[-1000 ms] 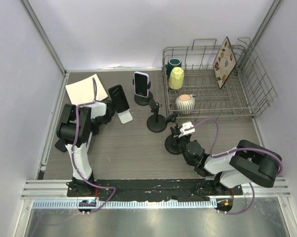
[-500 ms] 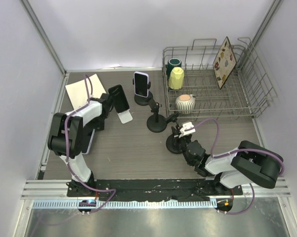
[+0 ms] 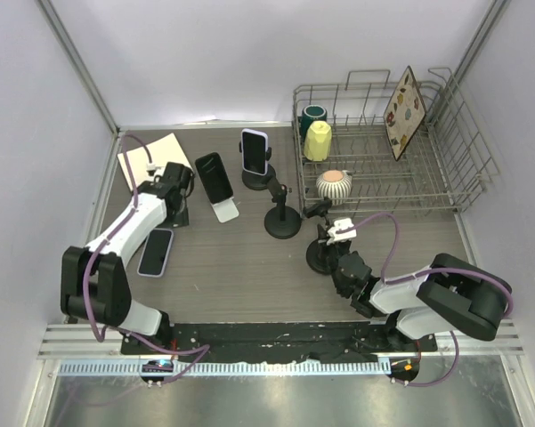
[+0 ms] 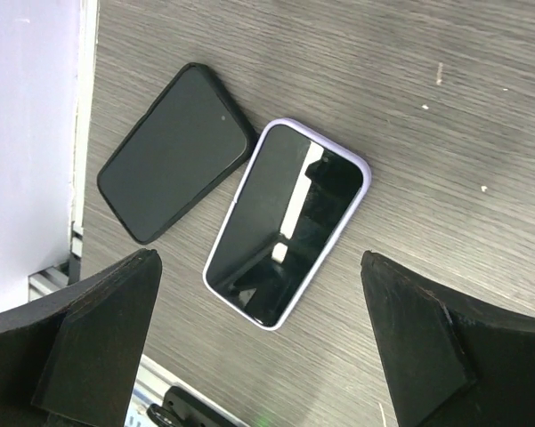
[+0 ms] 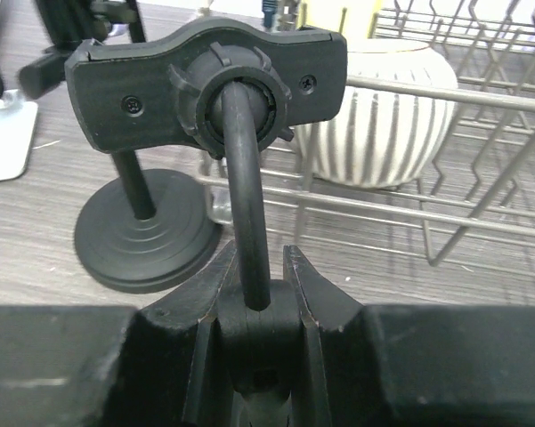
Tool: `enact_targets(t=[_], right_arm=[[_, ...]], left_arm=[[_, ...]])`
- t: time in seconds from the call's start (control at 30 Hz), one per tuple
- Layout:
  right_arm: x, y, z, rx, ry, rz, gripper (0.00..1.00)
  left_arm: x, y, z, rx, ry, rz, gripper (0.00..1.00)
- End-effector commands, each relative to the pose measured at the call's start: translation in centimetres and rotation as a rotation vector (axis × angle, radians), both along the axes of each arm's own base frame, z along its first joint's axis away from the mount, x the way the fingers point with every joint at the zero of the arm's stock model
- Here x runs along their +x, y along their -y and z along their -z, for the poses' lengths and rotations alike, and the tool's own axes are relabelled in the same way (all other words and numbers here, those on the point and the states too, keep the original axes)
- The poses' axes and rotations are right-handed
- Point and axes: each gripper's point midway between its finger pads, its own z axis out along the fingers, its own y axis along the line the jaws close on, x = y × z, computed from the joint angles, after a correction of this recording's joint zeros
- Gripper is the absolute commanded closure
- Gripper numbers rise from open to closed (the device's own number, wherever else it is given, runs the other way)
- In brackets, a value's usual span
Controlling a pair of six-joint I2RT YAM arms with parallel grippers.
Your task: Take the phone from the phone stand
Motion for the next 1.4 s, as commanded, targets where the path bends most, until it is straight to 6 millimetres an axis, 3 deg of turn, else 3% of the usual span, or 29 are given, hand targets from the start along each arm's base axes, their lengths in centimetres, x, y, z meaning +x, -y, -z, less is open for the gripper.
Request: enact_targets(t=[0.0, 0.13, 0.27, 0.43, 0.67, 0.87, 1.1, 1.37], right_arm=[[1.2, 1.6, -2.9, 0.113, 0.07, 0.105, 0.99], [2.3, 3.1, -2.6, 0.136, 0.063, 0.161, 0.99], [3.2, 4.4, -2.7, 0.186, 0.064, 0.196, 0.99], [4.4, 5.3, -2.3, 0.188, 0.059, 0.226, 0.99], [5.8, 6.1, -2.1, 0.186, 0.088, 0.248, 0.99], [5.7, 6.1, -3.2, 0.172, 0.116, 0.234, 0.98], [4.1, 6.2, -3.1, 0.167, 0.051, 0.179, 0.73], [2.7, 7.0, -2.6, 0.177, 0.012, 0.181, 0.63]], left_arm=[[0.4, 1.1, -1.2, -0.081, 0.095, 0.012, 0.0], [0.2, 1.9, -2.5, -0.148, 0.159, 0.027, 0.0], [0.1, 2.8, -5.2, -0.23, 0.318, 0.056, 0.0], [-1.5, 3.6, -8.5, -0.33, 0.538, 0.123, 0.0], [-2.9, 3.2, -12.8, -0.343, 0.783, 0.181, 0.0], [-3.1, 3.5, -13.0, -0.338, 0.79, 0.202, 0.0], [-3.1, 3.9, -12.9, -0.346, 0.788, 0.22, 0.0], [-3.1, 4.0, -13.0, -0.35, 0.789, 0.225, 0.0]])
